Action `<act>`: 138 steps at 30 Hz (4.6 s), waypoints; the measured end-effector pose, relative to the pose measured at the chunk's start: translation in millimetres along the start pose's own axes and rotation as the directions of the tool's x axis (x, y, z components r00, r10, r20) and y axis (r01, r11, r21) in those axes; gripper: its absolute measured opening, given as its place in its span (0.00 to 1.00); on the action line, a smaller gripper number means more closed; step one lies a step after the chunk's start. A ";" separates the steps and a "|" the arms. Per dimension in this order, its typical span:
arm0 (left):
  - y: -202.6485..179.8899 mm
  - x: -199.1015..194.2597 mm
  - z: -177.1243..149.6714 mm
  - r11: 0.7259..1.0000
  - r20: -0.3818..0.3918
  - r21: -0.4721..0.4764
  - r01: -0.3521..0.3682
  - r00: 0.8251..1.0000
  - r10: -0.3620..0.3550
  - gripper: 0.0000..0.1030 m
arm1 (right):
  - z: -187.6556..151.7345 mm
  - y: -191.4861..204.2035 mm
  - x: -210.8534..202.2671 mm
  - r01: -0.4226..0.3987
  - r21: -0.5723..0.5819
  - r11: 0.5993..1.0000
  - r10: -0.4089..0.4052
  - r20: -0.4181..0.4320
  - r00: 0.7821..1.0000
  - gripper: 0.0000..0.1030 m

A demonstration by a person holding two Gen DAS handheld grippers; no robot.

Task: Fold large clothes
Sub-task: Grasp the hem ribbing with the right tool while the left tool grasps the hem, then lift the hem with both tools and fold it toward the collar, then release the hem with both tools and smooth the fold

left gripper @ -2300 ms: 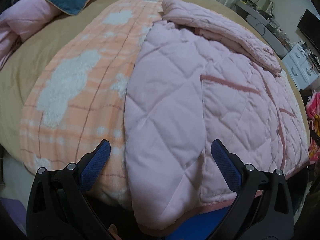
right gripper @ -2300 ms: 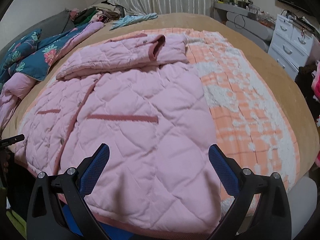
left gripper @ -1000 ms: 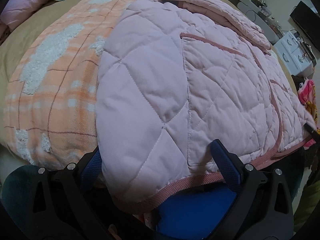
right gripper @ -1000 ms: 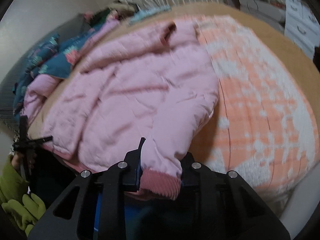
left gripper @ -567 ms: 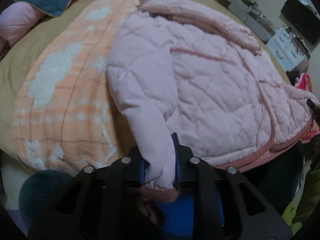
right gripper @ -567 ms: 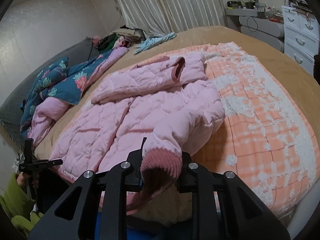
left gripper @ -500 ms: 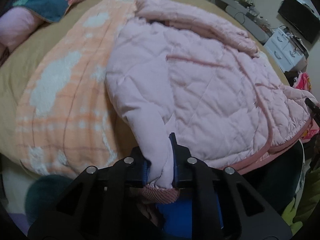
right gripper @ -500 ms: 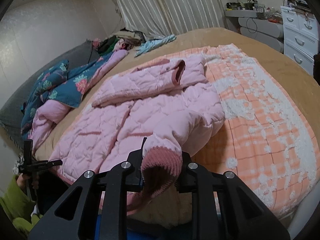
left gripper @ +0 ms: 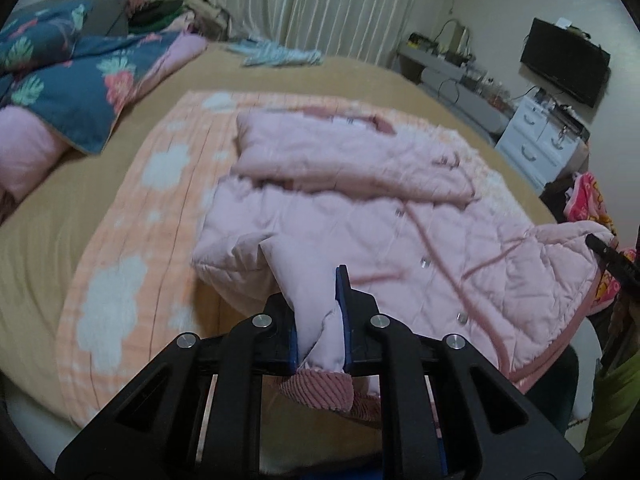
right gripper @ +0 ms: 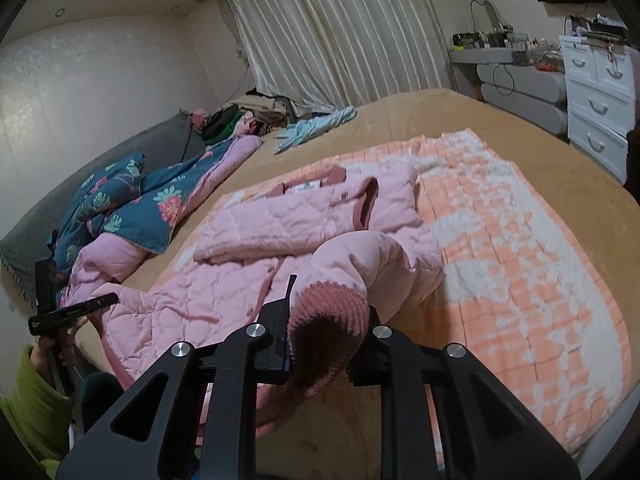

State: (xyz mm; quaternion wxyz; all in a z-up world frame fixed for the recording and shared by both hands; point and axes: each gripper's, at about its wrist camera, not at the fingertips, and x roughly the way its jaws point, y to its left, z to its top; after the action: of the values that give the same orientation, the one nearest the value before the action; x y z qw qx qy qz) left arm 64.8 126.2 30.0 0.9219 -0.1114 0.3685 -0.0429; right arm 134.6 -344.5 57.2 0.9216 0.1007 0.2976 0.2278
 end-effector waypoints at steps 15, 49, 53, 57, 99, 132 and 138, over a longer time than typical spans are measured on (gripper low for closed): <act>-4.6 -12.7 64.7 1.000 0.128 -0.019 0.000 0.992 0.002 0.08 | 53.3 0.3 6.8 0.034 0.014 0.999 -0.035 0.071 0.997 0.16; 8.0 45.7 131.0 0.983 0.171 -0.006 -0.182 0.968 0.181 0.08 | 129.6 -35.3 99.8 0.138 0.057 0.989 -0.137 -0.015 0.990 0.16; 13.3 62.0 132.8 0.980 0.151 -0.005 -0.200 0.968 0.198 0.08 | 129.9 -41.3 115.5 0.153 0.057 0.987 -0.150 -0.041 0.988 0.16; 19.8 77.8 132.5 0.976 0.128 -0.007 -0.216 0.968 0.215 0.08 | 126.7 -50.4 132.3 0.161 0.075 0.984 -0.156 -0.073 0.985 0.18; 38.1 137.3 134.7 0.981 0.043 -0.036 -0.190 0.981 0.191 0.23 | 57.8 -98.7 208.9 0.163 0.004 0.987 -0.157 -0.241 0.958 0.93; 73.6 174.3 67.7 0.991 -0.027 0.030 -0.128 0.991 0.129 0.37 | 45.5 -85.8 206.2 0.201 -0.111 0.973 -0.218 -0.179 0.959 0.49; 52.0 154.5 73.3 0.973 0.104 0.119 -0.195 0.978 0.183 0.13 | 60.0 -56.1 195.8 0.263 -0.211 0.942 -0.285 -0.081 0.955 0.26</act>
State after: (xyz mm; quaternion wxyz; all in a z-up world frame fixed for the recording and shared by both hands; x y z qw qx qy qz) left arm 227.1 164.5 -34.2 0.9431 -0.0178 0.3309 0.0266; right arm 331.2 -302.7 -11.1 0.9318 -0.0465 0.3352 0.1310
